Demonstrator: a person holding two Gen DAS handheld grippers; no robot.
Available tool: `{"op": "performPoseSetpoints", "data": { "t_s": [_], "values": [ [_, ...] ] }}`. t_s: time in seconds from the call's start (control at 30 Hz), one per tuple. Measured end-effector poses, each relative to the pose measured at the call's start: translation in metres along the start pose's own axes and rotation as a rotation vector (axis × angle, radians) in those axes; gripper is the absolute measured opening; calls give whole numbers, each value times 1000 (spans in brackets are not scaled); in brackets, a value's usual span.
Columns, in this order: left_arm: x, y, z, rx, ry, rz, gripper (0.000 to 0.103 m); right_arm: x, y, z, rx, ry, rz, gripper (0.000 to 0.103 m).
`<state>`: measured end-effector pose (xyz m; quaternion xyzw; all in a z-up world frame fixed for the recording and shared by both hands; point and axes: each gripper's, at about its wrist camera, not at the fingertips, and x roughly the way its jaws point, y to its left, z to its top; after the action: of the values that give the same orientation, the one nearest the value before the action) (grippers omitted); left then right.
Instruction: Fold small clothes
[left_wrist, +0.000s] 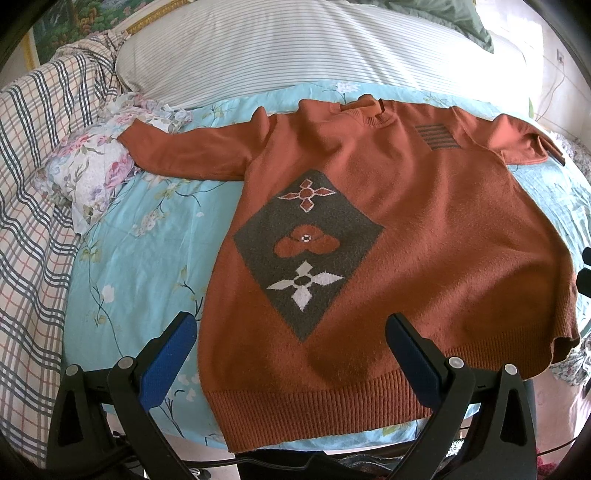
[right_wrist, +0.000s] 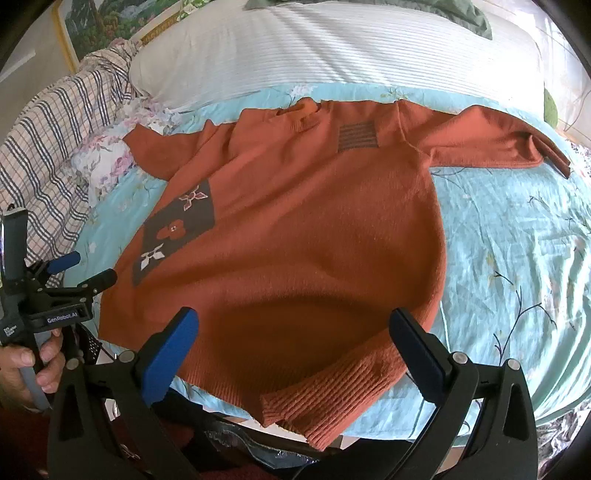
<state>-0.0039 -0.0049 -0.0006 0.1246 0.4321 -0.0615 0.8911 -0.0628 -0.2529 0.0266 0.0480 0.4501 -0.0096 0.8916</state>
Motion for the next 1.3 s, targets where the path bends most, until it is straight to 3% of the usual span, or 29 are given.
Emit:
{"op": "performPoseSetpoints", "data": {
  "t_s": [0.5, 0.63, 0.87, 1.07, 1.23, 1.3],
  "values": [
    [14, -4, 12, 5, 20, -14, 102, 10, -9, 4, 24, 60, -10, 103],
    [18, -4, 14, 11, 39, -21, 102, 11, -11, 5, 21, 20, -1, 103],
    [21, -8, 17, 38, -23, 6, 102, 15, -26, 9, 81, 18, 28, 103],
    [27, -10, 25, 64, -24, 28, 102, 15, -79, 19, 172, -38, -28, 102],
    [35, -14, 32, 40, -19, 6, 102, 15, -152, 38, 281, -115, -115, 102],
    [40, -17, 33, 41, -12, 3, 102, 18, -186, 48, 325, -150, -153, 91]
  ]
}}
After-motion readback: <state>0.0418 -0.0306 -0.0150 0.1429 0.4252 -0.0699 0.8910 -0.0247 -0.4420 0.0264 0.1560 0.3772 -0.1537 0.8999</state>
